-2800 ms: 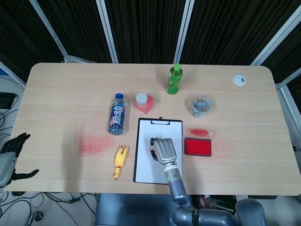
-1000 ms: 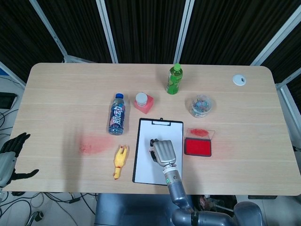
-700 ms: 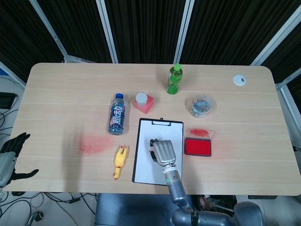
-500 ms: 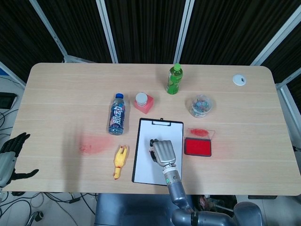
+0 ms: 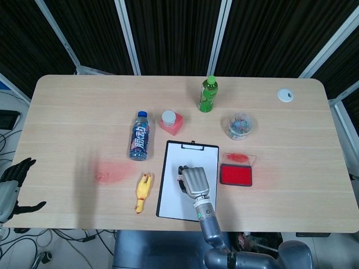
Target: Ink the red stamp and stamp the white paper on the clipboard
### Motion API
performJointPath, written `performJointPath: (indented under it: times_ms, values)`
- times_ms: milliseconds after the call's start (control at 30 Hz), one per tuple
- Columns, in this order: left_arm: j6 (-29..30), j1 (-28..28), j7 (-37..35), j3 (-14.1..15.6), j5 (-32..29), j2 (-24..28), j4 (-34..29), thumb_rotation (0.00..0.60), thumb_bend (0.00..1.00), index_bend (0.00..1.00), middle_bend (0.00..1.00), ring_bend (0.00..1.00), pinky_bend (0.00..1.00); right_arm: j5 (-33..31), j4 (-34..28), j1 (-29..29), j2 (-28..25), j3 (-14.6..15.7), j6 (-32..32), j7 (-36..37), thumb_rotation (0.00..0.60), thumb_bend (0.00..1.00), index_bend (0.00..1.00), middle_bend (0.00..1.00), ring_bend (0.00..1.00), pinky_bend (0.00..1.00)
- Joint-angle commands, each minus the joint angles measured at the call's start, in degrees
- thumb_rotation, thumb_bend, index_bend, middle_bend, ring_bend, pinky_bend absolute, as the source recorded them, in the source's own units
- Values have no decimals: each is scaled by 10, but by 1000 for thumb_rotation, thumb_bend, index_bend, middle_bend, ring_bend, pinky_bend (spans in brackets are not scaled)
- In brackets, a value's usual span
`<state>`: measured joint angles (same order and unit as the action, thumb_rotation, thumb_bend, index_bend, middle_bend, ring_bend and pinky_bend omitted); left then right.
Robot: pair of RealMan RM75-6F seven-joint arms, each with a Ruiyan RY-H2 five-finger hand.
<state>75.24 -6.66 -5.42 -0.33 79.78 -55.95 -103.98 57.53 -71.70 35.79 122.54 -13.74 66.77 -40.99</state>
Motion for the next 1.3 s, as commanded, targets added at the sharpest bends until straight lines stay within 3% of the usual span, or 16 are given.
performJointPath:
  times_ms: [33,400,700,1300]
  values:
    - [0,0,0,0,0,0,0,600,0,0,0,0,0,2,0,1,-1,-1,-1,1,600,689,907,778,830,870]
    - [-1,0,3,0,-2,-1,-1,600,0,0,0,0,0,45,-16,24,-23,-37,4,38,600,688,907,781,830,870]
    - [1,0,7,-1,-3,-2,-1,600,0,0,0,0,0,56,-79,32,-69,-61,20,24,600,688,907,781,830,870]
    - [28,9,33,-1,10,-16,6,600,0,0,0,0,0,78,-281,-61,-260,-4,90,28,600,671,907,777,829,856]
